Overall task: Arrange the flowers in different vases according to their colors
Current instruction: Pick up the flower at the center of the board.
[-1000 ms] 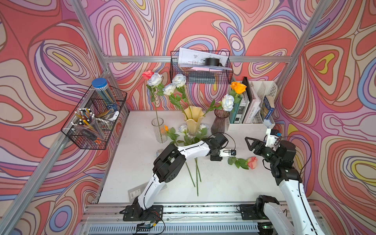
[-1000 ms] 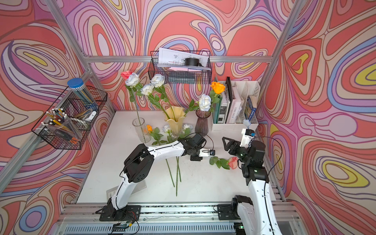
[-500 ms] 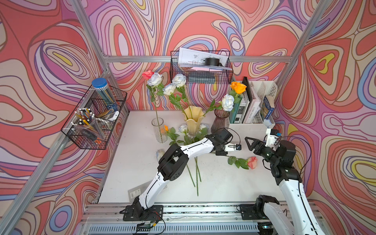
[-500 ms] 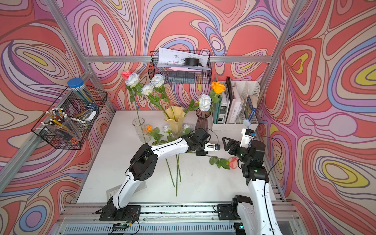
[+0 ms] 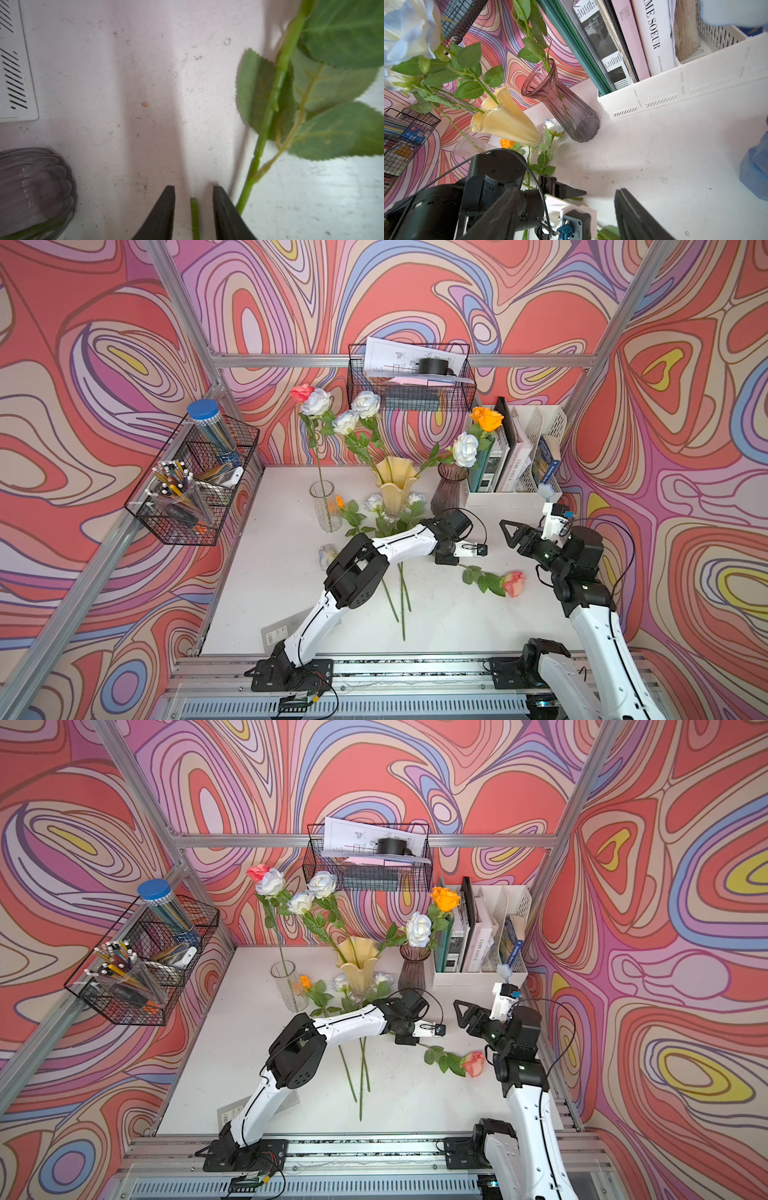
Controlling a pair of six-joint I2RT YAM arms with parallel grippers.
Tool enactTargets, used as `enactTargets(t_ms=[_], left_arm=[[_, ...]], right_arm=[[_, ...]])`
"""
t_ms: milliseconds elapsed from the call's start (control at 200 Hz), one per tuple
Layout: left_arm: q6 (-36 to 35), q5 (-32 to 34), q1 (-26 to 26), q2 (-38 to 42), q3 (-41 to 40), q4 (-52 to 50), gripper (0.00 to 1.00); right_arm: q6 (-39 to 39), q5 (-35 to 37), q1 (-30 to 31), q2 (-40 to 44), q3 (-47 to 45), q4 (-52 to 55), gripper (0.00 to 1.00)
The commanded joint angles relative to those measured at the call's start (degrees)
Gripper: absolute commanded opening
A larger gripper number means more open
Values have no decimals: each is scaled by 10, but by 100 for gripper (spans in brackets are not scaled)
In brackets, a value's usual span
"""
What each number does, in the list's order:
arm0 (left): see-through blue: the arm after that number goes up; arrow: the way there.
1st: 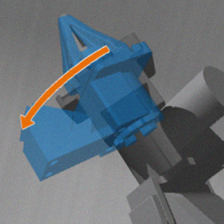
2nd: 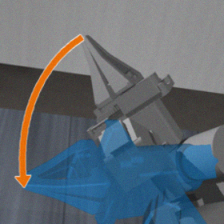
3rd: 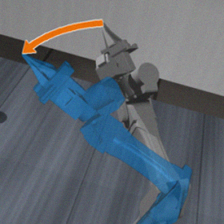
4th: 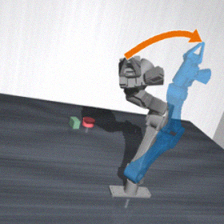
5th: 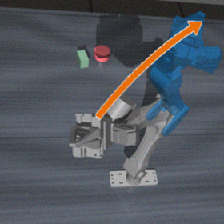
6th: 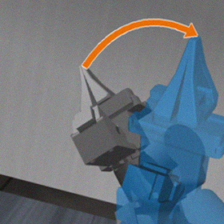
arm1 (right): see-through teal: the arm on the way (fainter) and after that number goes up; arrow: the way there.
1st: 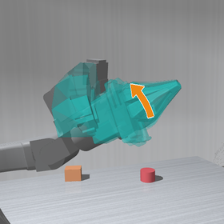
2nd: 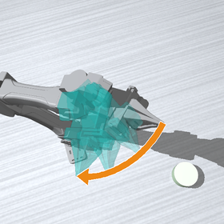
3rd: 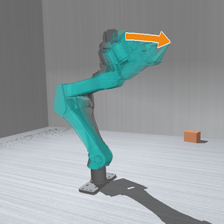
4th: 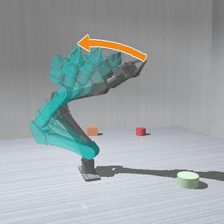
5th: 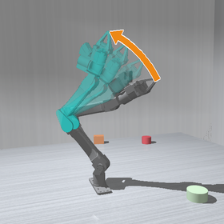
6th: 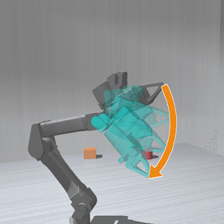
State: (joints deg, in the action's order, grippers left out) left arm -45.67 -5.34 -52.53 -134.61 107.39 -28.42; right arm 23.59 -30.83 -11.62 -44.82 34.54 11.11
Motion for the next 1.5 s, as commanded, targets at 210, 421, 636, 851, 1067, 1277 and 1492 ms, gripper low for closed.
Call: enactTargets(t_ms=[210, 421, 636, 851, 1067, 1277, 1492], left_arm=[[8, 13, -4, 66, -54, 21, 41], [-1, 25, -4, 104, -98, 30, 44], [-18, 8, -7, 110, -118, 13, 48], [-24, -3, -8, 85, -100, 6, 47], [-30, -14, -10, 49, -68, -13, 42], [-30, -22, -9, 32, -65, -26, 35], [-28, -25, -11, 26, -72, -23, 26]], right_arm=[[-5, 3, -3, 3, 0, -3, 74], [-5, 3, -3, 3, -1, -3, 74], [-5, 2, -3, 2, 0, -4, 74], [-6, 3, -3, 0, 0, -5, 74], [-6, 4, -2, 0, 0, -3, 74], [-7, 6, -2, -1, 0, -3, 74], [-7, 7, -3, -1, 0, -3, 74]])
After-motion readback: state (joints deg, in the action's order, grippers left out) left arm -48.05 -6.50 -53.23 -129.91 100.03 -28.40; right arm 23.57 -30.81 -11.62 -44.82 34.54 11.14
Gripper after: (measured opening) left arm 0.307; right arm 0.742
